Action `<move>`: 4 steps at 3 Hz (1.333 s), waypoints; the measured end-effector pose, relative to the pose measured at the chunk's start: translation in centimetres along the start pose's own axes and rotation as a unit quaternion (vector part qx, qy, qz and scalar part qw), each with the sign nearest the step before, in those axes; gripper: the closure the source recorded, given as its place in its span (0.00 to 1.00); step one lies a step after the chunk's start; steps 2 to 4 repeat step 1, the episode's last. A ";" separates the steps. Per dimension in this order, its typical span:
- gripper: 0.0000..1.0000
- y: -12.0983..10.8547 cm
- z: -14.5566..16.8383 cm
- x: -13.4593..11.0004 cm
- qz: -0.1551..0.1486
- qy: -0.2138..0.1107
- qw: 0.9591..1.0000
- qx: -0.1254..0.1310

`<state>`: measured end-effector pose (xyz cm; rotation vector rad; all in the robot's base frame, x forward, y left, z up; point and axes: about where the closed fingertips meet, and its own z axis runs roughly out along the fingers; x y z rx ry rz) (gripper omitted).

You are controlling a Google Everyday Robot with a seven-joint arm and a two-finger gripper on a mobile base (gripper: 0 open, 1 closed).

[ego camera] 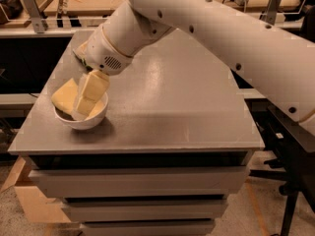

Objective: Place sponge into white bowl

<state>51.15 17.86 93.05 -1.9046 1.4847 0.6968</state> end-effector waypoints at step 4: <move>0.00 0.6 -1.6 1.5 0.012 -0.007 1.000 0.018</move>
Offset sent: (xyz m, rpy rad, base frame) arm 0.0000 0.0000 0.0000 0.0000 0.0000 0.0000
